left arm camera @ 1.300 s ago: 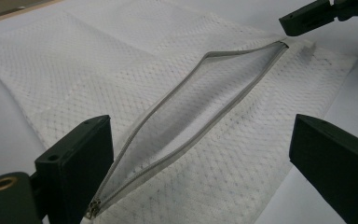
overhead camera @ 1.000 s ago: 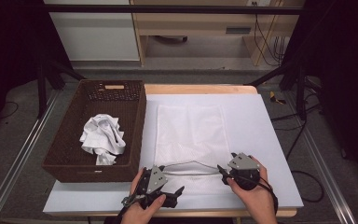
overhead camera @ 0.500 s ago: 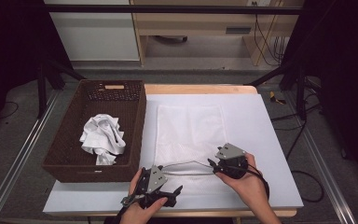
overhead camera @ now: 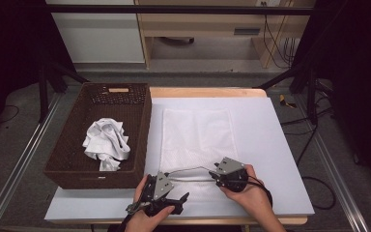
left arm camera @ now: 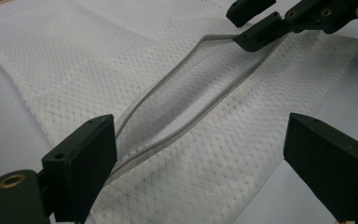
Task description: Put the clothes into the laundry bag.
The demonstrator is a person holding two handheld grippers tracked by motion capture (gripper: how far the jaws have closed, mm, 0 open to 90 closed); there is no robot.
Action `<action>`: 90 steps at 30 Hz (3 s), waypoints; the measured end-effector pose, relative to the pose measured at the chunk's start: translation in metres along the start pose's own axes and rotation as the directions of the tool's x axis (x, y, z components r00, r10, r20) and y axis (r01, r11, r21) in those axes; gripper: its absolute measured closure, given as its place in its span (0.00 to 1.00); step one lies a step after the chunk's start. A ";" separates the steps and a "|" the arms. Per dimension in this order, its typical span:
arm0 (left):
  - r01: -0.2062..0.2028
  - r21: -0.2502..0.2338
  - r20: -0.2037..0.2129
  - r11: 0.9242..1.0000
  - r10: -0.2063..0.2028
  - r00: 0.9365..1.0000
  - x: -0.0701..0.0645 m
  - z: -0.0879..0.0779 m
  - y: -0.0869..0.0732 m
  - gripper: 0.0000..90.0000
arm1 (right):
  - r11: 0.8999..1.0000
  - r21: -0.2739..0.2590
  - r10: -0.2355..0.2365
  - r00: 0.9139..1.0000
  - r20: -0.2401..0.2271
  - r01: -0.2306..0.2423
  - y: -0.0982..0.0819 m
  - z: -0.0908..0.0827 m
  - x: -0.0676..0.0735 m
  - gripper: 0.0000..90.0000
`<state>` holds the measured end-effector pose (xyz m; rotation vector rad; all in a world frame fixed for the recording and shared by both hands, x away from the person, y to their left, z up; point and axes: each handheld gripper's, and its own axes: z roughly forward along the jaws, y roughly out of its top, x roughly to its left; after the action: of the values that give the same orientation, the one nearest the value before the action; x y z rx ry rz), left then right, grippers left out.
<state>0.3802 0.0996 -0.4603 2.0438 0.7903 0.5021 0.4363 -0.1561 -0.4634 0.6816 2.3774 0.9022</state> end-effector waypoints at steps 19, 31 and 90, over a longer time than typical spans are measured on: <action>-0.002 -0.004 0.002 1.000 0.002 1.000 0.002 -0.001 0.001 0.11 | 0.999 0.018 -0.050 0.999 -0.009 0.050 0.005 0.011 0.004 0.86; -0.001 0.000 0.001 1.000 0.001 1.000 0.000 -0.001 0.000 0.11 | 1.000 -0.015 0.006 1.000 -0.029 -0.006 0.018 0.006 -0.002 0.98; 0.255 0.266 -0.343 0.930 -0.156 0.926 0.190 -0.076 0.089 0.09 | 0.984 -0.175 -0.031 0.998 0.057 0.041 0.033 -0.007 0.004 0.96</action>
<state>0.5011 0.2374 -0.3341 2.1524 1.3377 0.6261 0.4383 -0.1350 -0.4367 0.5840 2.2231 1.0501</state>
